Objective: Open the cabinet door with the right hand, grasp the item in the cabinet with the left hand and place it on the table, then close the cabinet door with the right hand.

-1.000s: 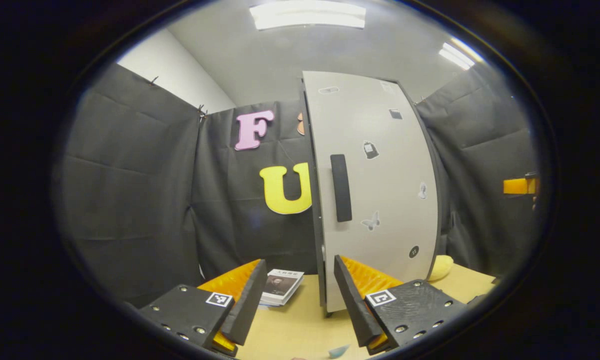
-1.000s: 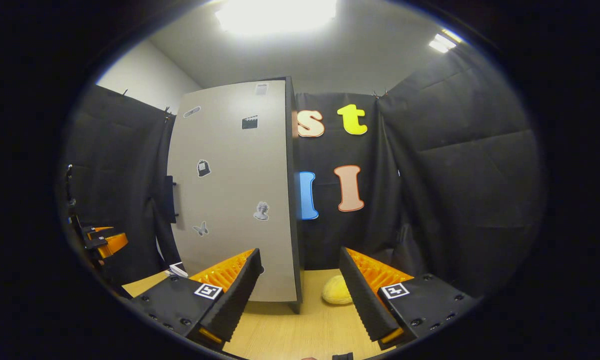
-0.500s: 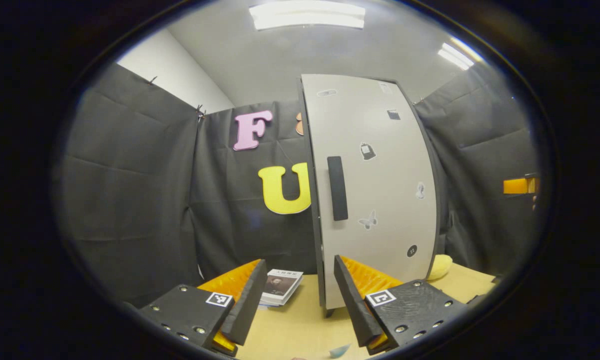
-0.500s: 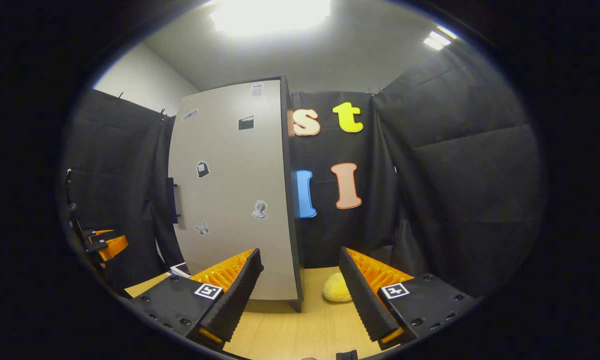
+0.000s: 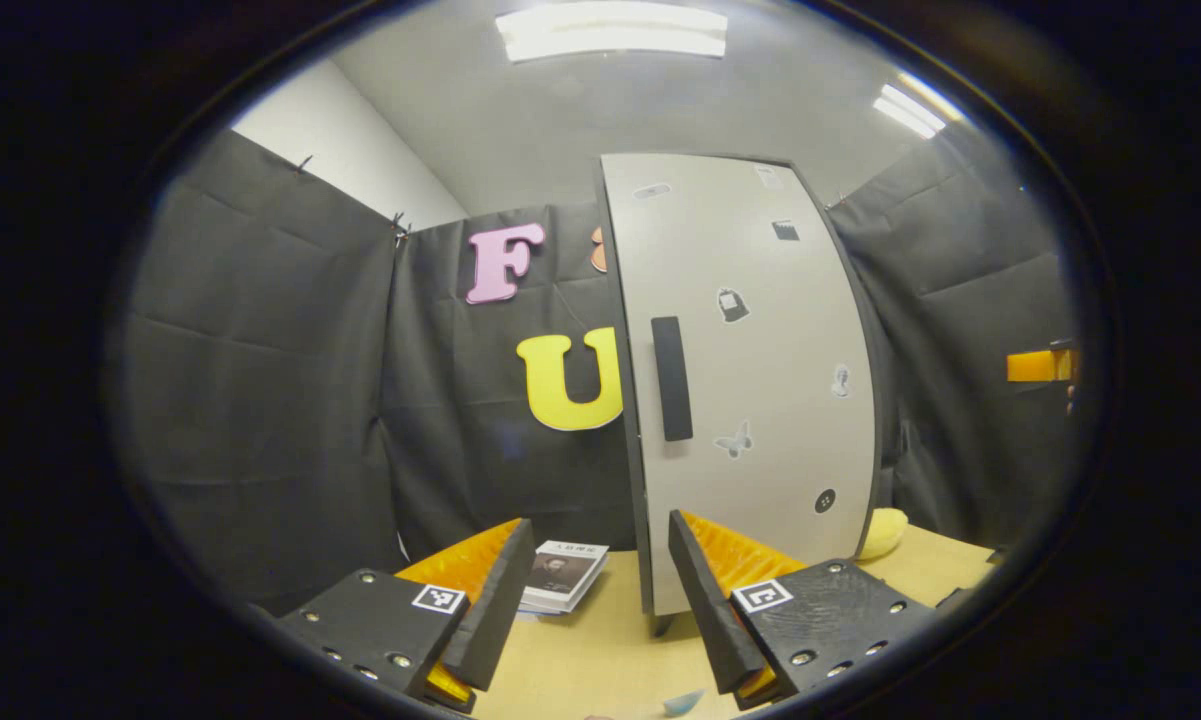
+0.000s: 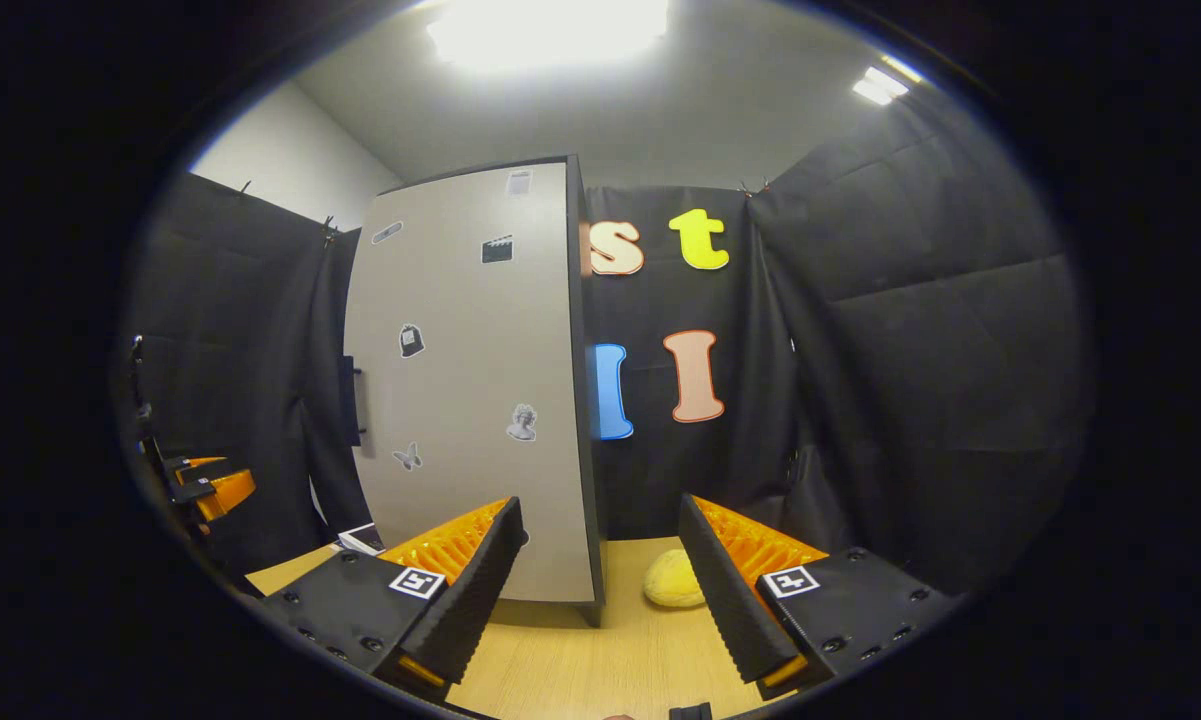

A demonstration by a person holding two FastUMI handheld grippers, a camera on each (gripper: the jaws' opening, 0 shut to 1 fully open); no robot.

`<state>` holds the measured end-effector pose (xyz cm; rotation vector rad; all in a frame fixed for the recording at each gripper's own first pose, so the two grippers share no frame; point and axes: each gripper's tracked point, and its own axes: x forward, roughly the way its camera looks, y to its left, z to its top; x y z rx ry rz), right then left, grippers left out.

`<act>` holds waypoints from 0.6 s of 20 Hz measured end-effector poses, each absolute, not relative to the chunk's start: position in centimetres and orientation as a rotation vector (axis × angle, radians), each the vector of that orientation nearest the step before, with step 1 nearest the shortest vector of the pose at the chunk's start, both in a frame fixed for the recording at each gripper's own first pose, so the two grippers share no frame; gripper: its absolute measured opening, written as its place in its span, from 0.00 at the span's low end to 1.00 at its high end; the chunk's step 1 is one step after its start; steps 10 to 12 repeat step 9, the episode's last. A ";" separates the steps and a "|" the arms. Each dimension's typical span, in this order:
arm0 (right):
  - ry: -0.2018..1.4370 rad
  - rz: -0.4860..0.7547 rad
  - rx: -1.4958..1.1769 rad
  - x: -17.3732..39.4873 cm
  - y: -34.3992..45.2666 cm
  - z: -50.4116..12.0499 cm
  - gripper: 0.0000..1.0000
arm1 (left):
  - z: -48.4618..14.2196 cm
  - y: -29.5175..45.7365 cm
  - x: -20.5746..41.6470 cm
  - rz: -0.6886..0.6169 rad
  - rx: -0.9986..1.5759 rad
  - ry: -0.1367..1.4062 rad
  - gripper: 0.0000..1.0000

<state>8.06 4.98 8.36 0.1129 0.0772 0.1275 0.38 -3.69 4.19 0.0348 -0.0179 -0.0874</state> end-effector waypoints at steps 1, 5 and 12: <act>0.076 0.129 0.110 8.1 5.0 8.5 0.99 | 4.2 -3.7 0.4 -0.088 0.032 -0.018 0.81; 0.077 0.128 0.101 8.2 5.1 8.4 0.99 | 4.2 -3.7 0.5 -0.090 0.030 -0.017 0.81; 0.074 0.128 0.098 8.5 5.3 8.5 0.99 | 4.1 -3.7 0.6 -0.093 0.028 -0.019 0.81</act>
